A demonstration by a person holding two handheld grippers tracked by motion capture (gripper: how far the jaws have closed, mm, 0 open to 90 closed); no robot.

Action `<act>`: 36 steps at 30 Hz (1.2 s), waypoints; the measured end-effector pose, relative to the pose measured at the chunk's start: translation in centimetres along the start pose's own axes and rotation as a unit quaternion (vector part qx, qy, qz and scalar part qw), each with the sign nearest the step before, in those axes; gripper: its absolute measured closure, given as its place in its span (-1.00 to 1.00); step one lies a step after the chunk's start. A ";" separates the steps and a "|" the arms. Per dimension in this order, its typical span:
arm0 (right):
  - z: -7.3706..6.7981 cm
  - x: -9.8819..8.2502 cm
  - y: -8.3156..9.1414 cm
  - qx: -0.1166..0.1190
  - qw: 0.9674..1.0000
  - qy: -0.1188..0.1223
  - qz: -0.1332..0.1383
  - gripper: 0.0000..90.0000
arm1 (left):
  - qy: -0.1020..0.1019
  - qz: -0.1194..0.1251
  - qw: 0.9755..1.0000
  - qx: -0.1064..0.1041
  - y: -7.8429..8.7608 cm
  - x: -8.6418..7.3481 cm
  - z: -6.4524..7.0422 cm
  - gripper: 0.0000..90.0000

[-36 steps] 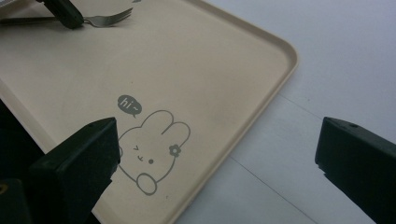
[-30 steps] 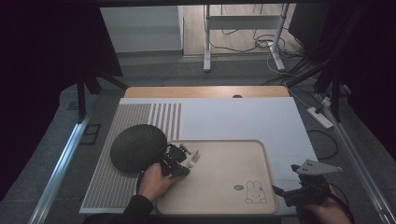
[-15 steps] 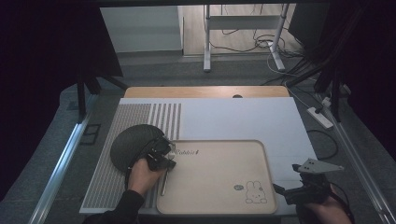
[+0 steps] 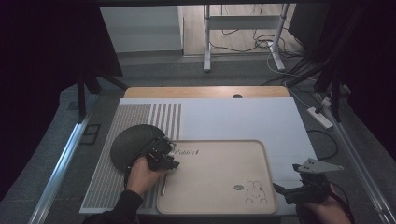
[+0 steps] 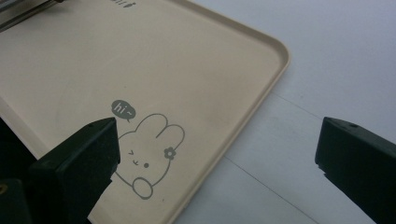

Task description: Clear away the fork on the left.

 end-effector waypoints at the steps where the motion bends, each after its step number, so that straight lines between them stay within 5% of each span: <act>1: 0.0 0.0 0.0 0.000 1.000 0.000 0.000 -0.99 | -0.001 0.001 1.000 0.002 0.1 0.0 -0.1 0.30; 14: -0.1 0.0 0.0 0.002 1.000 0.002 0.000 -0.99 | -0.014 0.060 0.998 0.005 1.3 -0.1 -0.7 -0.38; 26: -0.1 0.0 0.0 -0.008 1.000 0.003 -0.002 -0.99 | -0.021 0.080 0.997 -0.005 2.3 -0.9 -1.0 -1.00; 31: 0.1 -0.1 0.0 -0.016 1.000 -0.002 -0.006 -0.99 | -0.022 0.117 0.993 0.001 3.1 -1.9 -1.4 -1.00; 36: 0.1 -0.1 0.0 -0.015 1.000 0.002 -0.009 -0.99 | -0.012 0.157 0.987 -0.017 4.1 -2.9 -1.7 -1.00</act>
Point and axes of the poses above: each handheld gripper's, and its own axes: y roughly backward along the jaws, x roughly out of its top, z roughly to its right, the point moved 4 cm from there along -y, roughly forward along the jaws, and after that the axes turned 7 degrees about -z, right-handed, at the moved point
